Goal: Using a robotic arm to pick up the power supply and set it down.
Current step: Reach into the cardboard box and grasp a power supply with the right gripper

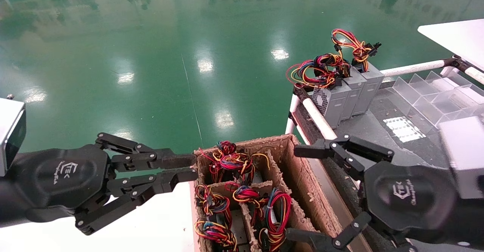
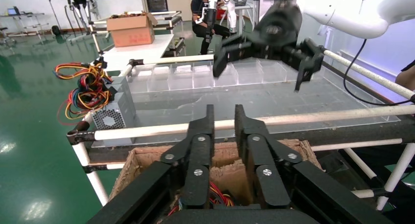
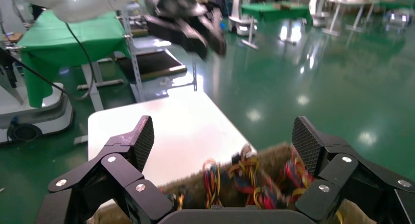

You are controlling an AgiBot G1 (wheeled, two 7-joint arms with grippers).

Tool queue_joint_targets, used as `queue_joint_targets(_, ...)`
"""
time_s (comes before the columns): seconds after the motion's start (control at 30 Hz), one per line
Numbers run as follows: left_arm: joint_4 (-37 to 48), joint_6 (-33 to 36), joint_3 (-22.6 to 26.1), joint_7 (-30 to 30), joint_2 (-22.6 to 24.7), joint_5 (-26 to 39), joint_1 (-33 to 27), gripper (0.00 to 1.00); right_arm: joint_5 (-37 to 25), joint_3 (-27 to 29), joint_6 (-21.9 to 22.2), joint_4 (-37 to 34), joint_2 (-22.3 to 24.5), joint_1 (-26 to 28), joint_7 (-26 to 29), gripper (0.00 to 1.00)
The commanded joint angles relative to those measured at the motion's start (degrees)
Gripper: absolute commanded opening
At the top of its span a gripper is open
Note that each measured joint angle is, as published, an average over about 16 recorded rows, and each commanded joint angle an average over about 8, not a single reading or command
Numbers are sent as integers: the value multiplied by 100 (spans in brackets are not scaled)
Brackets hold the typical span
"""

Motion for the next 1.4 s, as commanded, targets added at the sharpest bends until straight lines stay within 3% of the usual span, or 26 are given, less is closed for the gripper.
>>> queue_joint_targets(0.03, 0, 0, 0, 0, 0, 0, 0, 100, -49, -27, 30, -38, 2, -42, 6, 100)
queue_joint_targets(0.23, 0, 0, 0, 0, 0, 0, 0, 100, -666, -508, -107, -11, -189, 97, 368, 100)
queue_joint_targets(0.5, 0, 0, 0, 0, 0, 0, 0, 100, -1465, -1256, -397, 71, -795, 364, 570, 2)
queue_joint_targets(0.83, 0, 0, 1, 0, 0, 0, 0, 100, -1960, -1539, -16, 104, -1154, 293, 483, 0)
queue_joint_targets(1.4, 0, 0, 1, 0, 0, -1, 0, 100, -2143, -1553, 411, 239, -1231, 39, 458, 0)
